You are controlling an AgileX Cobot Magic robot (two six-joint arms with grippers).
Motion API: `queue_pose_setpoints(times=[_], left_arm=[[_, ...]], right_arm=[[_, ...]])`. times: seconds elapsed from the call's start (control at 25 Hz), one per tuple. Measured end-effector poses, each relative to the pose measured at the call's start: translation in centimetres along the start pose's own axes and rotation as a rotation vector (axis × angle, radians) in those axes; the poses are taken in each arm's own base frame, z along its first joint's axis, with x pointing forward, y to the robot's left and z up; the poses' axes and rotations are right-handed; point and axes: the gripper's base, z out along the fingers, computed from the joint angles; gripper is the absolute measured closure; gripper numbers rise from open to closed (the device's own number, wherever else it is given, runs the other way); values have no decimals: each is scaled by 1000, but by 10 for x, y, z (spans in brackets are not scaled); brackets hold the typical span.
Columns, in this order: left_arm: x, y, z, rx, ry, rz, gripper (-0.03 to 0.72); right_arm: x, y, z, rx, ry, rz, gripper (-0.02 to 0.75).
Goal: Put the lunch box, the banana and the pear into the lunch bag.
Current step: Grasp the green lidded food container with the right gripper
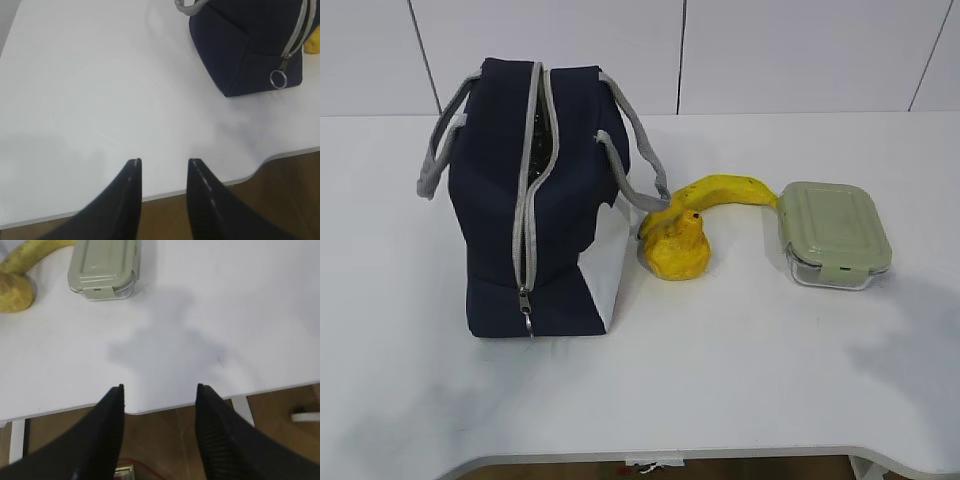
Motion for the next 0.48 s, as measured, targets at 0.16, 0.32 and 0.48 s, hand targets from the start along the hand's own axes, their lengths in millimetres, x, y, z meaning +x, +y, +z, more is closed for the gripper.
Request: queue_pose_setpoints(times=[0.16, 0.32, 0.48], left_arm=[[0, 0, 0, 0, 0, 0, 453], [0, 0, 0, 0, 0, 0, 453], [0, 0, 0, 0, 0, 0, 453]], right_arm=[[-16, 0, 22, 2, 50, 75, 357], [-28, 3, 49, -26, 151, 110, 356], [-46, 10, 74, -96, 261, 94, 357]])
